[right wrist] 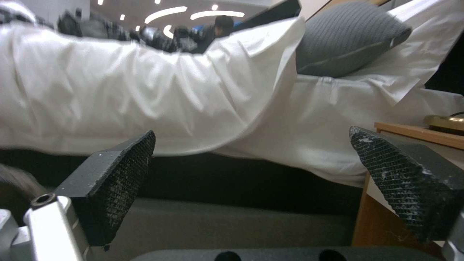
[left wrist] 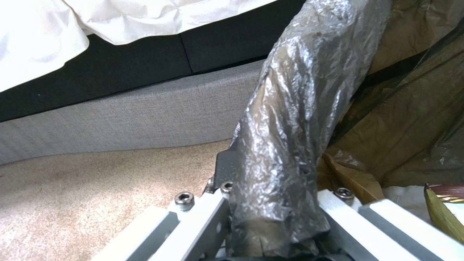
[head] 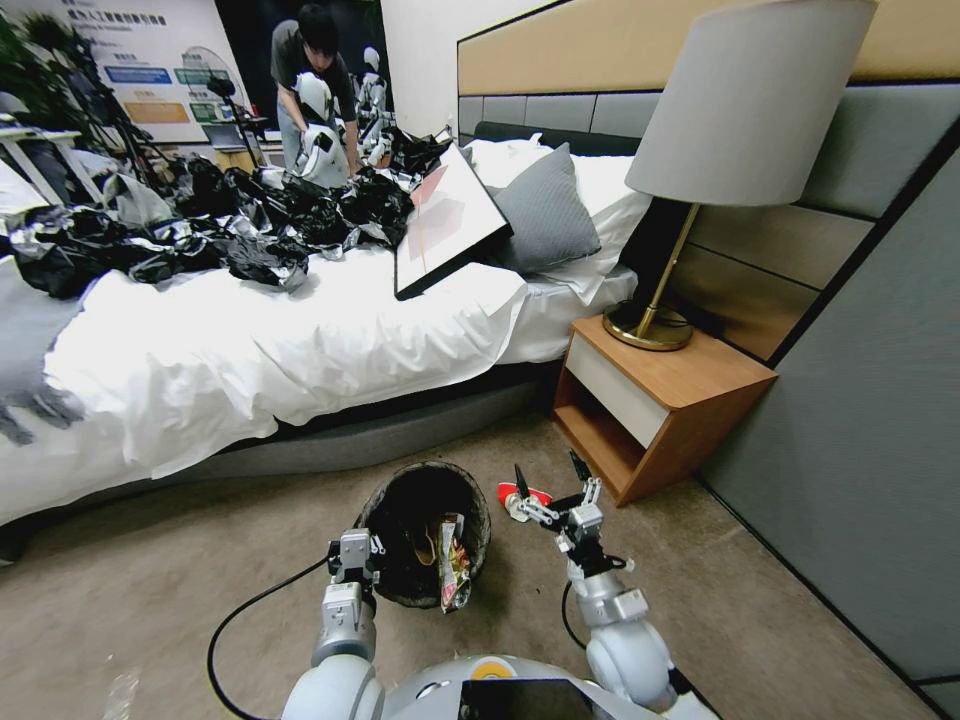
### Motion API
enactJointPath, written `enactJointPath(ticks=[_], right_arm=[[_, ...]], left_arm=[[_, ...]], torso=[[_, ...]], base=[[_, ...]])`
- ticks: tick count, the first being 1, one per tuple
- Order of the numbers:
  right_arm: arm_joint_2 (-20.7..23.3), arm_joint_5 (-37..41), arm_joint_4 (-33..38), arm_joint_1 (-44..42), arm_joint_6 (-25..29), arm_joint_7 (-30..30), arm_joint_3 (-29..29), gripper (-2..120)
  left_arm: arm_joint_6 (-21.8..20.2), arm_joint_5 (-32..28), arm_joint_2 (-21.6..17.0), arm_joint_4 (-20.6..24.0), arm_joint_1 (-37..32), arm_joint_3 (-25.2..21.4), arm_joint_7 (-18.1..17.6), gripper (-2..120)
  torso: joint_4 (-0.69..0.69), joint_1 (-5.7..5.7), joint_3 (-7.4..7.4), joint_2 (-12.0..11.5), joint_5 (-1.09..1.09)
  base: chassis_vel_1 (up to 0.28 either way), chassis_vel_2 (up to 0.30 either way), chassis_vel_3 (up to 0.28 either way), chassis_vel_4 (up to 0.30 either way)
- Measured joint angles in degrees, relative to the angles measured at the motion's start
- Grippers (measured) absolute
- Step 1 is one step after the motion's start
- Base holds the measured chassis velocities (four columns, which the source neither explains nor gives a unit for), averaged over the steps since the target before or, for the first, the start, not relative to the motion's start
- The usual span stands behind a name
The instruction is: Pick up the trash bin, then pick up the garbage from the floor and place it into the trash bin.
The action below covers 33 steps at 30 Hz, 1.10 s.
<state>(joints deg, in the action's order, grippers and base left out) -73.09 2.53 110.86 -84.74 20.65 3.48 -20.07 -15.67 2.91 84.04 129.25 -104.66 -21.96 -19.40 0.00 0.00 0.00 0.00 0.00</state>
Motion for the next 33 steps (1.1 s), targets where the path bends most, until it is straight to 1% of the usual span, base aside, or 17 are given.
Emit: enactJointPath(ticks=[1,4,5,7,8,10,12,14,15,17,20,22,23,26,27,30,33], right_arm=[[0.0,0.0,0.0,0.0,0.0,0.0,0.0,100],[1.7,-0.5,-5.6,4.3,-3.1,4.1,-1.6,100],[1.7,-0.5,-5.6,4.3,-3.1,4.1,-1.6,100],[2.6,-1.4,-9.1,6.7,-4.0,5.7,-1.4,100],[2.6,-1.4,-9.1,6.7,-4.0,5.7,-1.4,100],[3.6,-3.6,-15.3,10.6,-4.3,7.1,-0.2,100],[3.7,-4.1,-16.4,11.3,-4.3,7.3,0.1,100],[4.1,-6.9,-21.9,15.0,-3.7,8.8,1.2,100],[4.1,-6.9,-21.9,15.0,-3.7,8.8,1.2,100],[4.3,-11.3,-28.4,19.9,-2.0,11.9,2.7,100],[4.4,-12.4,-29.8,21.2,-1.7,13.3,3.0,100],[4.4,-15.7,-33.8,24.1,0.0,18.7,3.4,100],[4.4,-15.7,-33.8,24.1,0.0,18.7,3.4,100],[4.0,-18.4,-39.3,27.1,3.3,24.7,3.9,100],[4.0,-18.4,-39.3,27.1,3.3,24.7,3.9,100],[3.5,-20.1,-43.2,29.1,5.2,28.8,4.4,100],[3.3,-20.5,-44.7,29.9,5.4,30.8,4.6,100]], left_arm=[[0.0,0.0,0.0,0.0,0.0,0.0,0.0,0],[0.0,0.0,-0.1,0.1,-0.2,0.0,0.0,0],[0.0,0.0,-0.1,0.1,-0.2,0.0,0.0,0],[-0.2,0.0,-0.1,0.3,-0.3,0.1,0.0,0],[-0.2,0.0,-0.1,0.3,-0.3,0.1,0.0,0],[-0.8,0.1,-0.2,0.6,-0.6,0.2,-0.1,0],[-1.0,0.1,-0.2,0.7,-0.6,0.2,-0.1,0],[-2.9,-0.6,-0.4,1.7,-1.1,0.3,-0.3,0],[-2.9,-0.6,-0.4,1.7,-1.1,0.3,-0.3,0],[-7.0,-1.8,-0.7,3.2,-1.5,0.4,-0.6,0],[-8.8,-2.2,-0.8,3.8,-1.6,0.3,-0.7,0],[-13.9,-3.6,-1.1,5.3,-1.8,0.1,-0.7,0],[-13.9,-3.6,-1.1,5.3,-1.8,0.1,-0.7,0],[-18.8,-5.8,-1.3,6.6,-2.1,-0.1,-0.2,0],[-18.8,-5.8,-1.3,6.6,-2.1,-0.1,-0.2,0],[-21.1,-7.1,-1.5,7.6,-2.6,-0.6,0.6,0],[-21.7,-7.3,-1.5,7.8,-2.9,-0.7,0.9,0]], torso=[[0.0,0.0,0.0,0.0,0.0],[0.0,0.0,0.0,0.0,0.0],[0.0,0.0,0.0,0.0,0.0],[-0.01,0.0,0.0,0.0,0.0],[-0.01,0.0,0.0,0.0,0.0],[-0.01,0.0,0.0,0.0,0.01],[0.0,0.0,0.0,0.0,0.01],[0.01,0.0,0.0,0.0,0.01],[0.01,0.0,0.0,0.0,0.01],[0.0,0.0,0.0,0.0,0.01],[0.01,0.0,0.0,0.0,0.0],[0.0,0.0,0.0,0.0,0.0],[0.0,0.0,0.0,0.0,0.0],[-0.01,0.0,0.0,0.0,0.0],[-0.01,0.0,0.0,0.0,0.0],[-0.01,0.0,0.0,0.0,0.01],[0.0,0.0,0.0,0.0,0.0]], base=[[0.0,0.0,0.0,0.0],[0.0,0.0,0.0,0.0],[0.0,0.0,0.0,0.0],[0.0,0.0,0.0,0.0],[0.0,0.0,0.0,0.0],[0.0,0.0,0.0,0.0],[0.0,0.0,0.0,0.0],[0.0,0.0,0.0,0.0],[0.0,0.0,0.0,0.0],[0.0,0.0,0.0,0.0],[0.0,0.0,0.0,0.0],[0.0,0.0,0.0,0.0],[0.0,0.0,0.0,0.0],[0.0,0.0,0.0,0.0],[0.0,0.0,0.0,0.0],[0.0,0.0,0.0,0.0],[0.0,0.0,0.0,0.0]])
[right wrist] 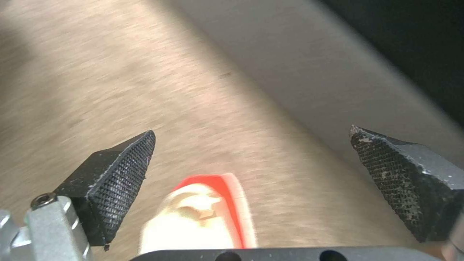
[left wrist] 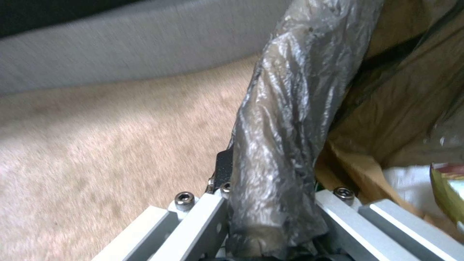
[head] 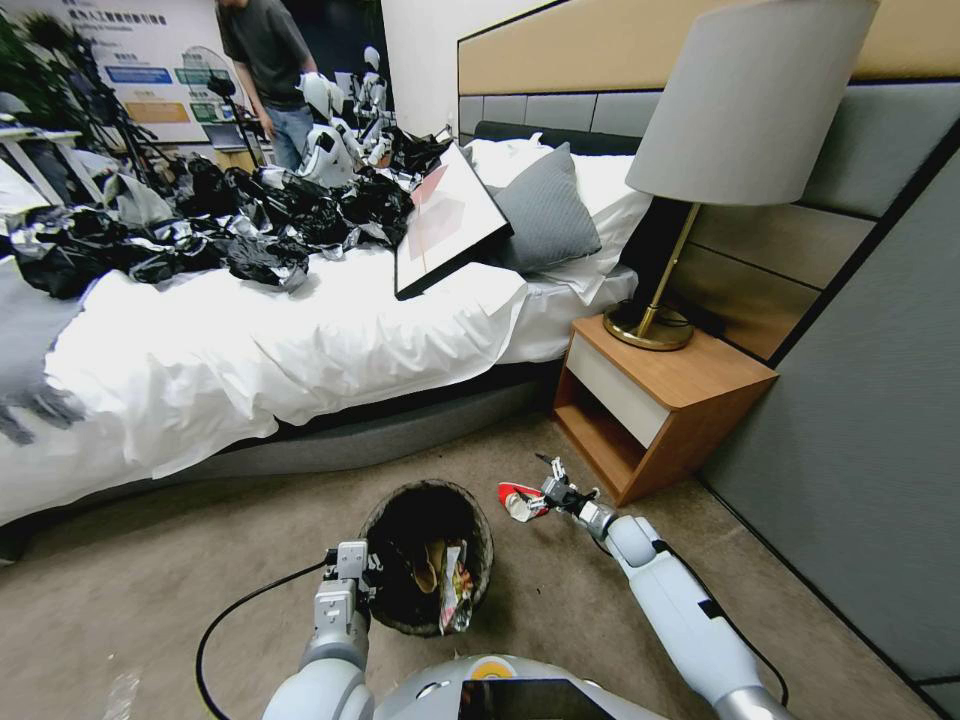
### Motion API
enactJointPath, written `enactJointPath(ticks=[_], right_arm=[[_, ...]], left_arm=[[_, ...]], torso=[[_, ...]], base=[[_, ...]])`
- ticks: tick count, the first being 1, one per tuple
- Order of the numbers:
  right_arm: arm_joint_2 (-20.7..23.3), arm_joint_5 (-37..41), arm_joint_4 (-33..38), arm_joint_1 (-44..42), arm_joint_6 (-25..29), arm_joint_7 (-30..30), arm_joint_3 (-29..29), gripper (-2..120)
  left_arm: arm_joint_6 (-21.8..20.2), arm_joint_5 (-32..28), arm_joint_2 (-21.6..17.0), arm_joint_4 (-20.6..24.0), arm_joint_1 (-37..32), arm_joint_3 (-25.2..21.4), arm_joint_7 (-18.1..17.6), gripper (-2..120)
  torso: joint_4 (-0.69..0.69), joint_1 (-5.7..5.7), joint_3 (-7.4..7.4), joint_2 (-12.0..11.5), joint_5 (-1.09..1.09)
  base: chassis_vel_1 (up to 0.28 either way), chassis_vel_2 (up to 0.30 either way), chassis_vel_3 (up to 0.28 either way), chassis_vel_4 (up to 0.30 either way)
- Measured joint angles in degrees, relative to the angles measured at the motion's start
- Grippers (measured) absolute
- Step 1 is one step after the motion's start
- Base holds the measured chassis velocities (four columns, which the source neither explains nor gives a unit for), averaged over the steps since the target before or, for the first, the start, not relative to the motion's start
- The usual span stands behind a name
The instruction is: Pick up the trash bin, then pick up the garbage from the floor and place it into the trash bin.
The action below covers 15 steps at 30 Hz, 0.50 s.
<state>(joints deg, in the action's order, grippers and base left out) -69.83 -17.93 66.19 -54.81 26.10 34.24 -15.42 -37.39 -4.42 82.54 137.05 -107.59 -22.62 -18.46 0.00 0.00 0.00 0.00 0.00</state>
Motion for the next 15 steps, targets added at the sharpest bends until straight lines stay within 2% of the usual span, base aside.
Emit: enactJointPath(ticks=[11,15], right_arm=[[-1.0,-0.9,-5.4,3.3,0.1,8.0,0.5,100],[-1.4,-1.0,-7.8,4.5,0.4,8.8,0.5,100]], left_arm=[[-1.0,-1.0,0.2,0.2,-0.2,-0.2,0.3,0],[-1.0,-1.1,0.2,0.2,-0.1,-0.4,0.3,0]], torso=[[-0.01,0.0,0.0,0.0,-0.01],[-0.01,0.0,0.0,0.0,0.0]], base=[[0.0,0.0,0.0,0.0],[0.0,0.0,0.0,0.0]])
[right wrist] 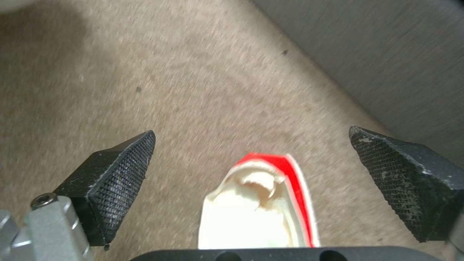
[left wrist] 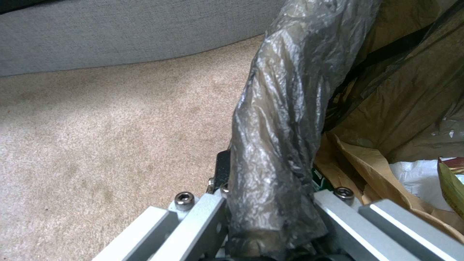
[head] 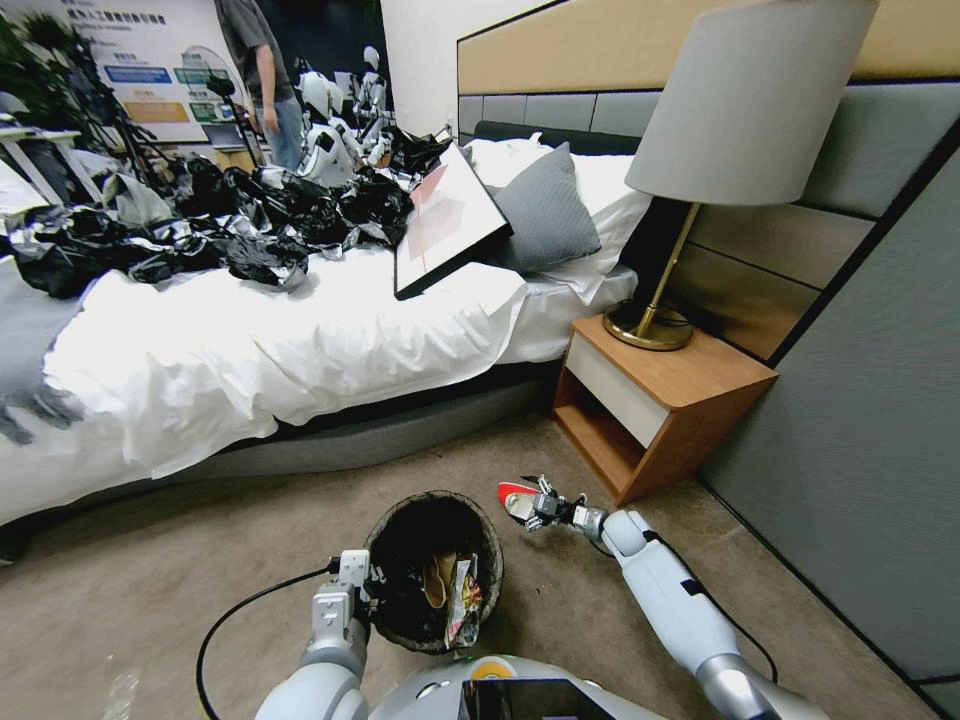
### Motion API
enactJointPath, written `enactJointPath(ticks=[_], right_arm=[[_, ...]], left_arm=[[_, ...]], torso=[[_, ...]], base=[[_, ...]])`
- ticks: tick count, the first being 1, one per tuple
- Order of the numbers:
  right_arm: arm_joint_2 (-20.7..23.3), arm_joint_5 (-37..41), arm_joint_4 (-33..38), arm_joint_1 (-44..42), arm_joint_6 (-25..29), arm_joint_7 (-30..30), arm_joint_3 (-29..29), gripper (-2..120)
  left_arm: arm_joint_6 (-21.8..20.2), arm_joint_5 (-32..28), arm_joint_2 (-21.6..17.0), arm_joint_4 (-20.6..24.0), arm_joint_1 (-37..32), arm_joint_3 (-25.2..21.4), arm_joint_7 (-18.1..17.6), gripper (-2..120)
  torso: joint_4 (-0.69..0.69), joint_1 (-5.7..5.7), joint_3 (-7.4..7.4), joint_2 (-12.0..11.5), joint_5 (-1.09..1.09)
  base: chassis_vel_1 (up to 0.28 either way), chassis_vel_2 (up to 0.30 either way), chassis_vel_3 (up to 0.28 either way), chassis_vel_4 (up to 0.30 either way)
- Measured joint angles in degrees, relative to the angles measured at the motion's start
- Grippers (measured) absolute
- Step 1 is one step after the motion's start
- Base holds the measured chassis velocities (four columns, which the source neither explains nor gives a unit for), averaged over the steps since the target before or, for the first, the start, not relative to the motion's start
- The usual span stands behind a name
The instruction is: Pick up the trash bin, then pick up the garbage from the floor and place it into the trash bin.
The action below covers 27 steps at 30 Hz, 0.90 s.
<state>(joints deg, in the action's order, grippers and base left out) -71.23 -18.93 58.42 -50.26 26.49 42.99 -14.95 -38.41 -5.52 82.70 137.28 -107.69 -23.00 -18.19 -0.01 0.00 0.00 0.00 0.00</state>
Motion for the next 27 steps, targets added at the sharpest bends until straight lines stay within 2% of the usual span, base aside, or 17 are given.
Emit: enactJointPath(ticks=[15,27], right_arm=[[-2.8,-1.7,-12.9,8.5,-0.2,-1.6,0.4,100],[-4.0,-1.3,-19.5,11.7,-0.4,-3.8,0.7,100]], left_arm=[[0.2,-0.5,0.0,0.0,0.4,-0.7,0.0,0],[0.2,-0.5,0.1,-0.1,0.5,-0.7,-0.1,0]], torso=[[0.01,0.01,0.0,0.0,0.0],[0.01,0.0,0.0,0.0,0.0]], base=[[0.0,0.0,0.0,0.0],[0.0,0.0,0.0,0.0]])
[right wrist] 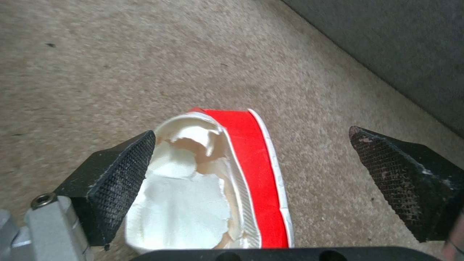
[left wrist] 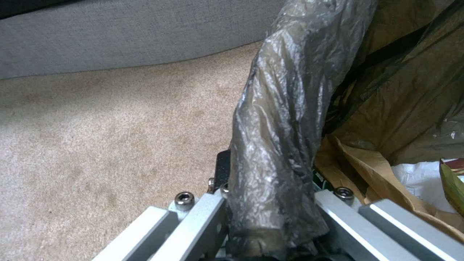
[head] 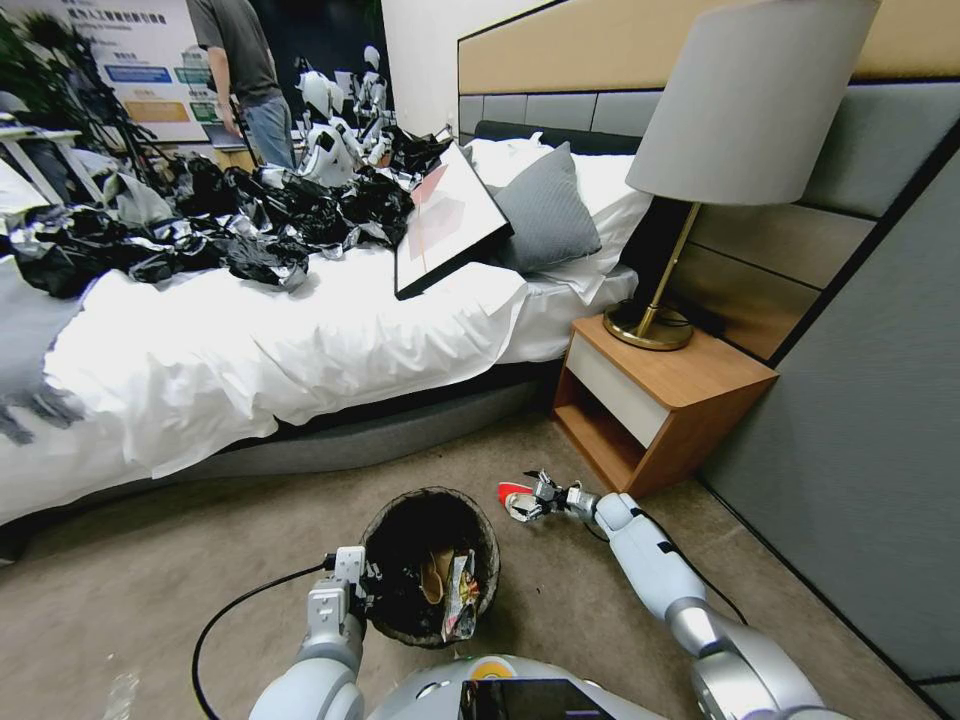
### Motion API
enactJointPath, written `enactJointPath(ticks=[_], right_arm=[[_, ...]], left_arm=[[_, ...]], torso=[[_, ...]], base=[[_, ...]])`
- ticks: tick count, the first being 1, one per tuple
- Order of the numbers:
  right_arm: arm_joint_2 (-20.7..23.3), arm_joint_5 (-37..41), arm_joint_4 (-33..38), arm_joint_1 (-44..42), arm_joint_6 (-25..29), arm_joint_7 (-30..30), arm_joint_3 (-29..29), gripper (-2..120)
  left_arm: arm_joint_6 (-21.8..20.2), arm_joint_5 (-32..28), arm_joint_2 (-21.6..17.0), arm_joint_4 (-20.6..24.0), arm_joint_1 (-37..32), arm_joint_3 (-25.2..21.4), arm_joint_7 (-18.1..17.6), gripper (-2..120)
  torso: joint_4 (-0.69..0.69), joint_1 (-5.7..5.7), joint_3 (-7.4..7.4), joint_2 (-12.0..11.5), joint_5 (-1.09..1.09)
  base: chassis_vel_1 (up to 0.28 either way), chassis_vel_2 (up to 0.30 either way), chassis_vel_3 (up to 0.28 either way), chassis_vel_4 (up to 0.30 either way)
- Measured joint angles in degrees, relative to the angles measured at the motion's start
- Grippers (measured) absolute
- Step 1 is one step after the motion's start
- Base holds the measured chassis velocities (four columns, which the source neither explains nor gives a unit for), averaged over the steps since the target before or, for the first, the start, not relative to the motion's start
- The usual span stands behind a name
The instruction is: Pick up the trash bin, then pick up the garbage from the floor and place it into the trash bin.
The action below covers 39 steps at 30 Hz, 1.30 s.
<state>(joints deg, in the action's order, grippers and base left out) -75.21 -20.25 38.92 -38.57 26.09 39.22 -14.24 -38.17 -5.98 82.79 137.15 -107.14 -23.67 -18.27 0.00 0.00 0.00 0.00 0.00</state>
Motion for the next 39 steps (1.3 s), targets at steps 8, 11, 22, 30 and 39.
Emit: enactJointPath(ticks=[8,11,22,30,39], right_arm=[[-1.0,1.2,-2.8,0.5,-0.8,-0.9,0.0,99],[-1.2,1.9,-4.0,0.4,-0.9,-0.8,0.0,89],[-1.5,2.6,-5.5,-1.0,-0.9,-0.5,-0.8,48],[-1.3,3.1,-5.2,-1.5,-0.7,-0.6,-1.1,15],[-0.9,3.8,-4.5,-1.6,-0.6,-0.6,-1.3,0]], left_arm=[[0.2,0.2,0.1,0.0,-0.2,0.1,-0.1,0],[0.2,0.2,0.1,0.0,-0.2,0.1,-0.1,0],[0.4,0.2,0.2,-0.1,-0.1,0.2,-0.2,0],[0.5,0.2,0.2,-0.3,0.2,0.2,-0.2,0],[0.6,0.2,0.2,-0.4,0.5,0.2,-0.2,0]], torso=[[0.0,0.0,0.0,0.0,0.01],[0.0,0.0,0.0,0.0,0.0],[0.0,0.0,0.0,0.0,0.0],[0.0,0.0,0.0,0.0,0.01],[0.0,0.0,0.0,0.0,0.0]], base=[[0.0,0.0,0.0,0.0],[0.0,0.0,0.0,0.0],[0.0,0.0,0.0,0.0],[0.0,0.0,0.0,0.0],[0.0,0.0,0.0,0.0]])
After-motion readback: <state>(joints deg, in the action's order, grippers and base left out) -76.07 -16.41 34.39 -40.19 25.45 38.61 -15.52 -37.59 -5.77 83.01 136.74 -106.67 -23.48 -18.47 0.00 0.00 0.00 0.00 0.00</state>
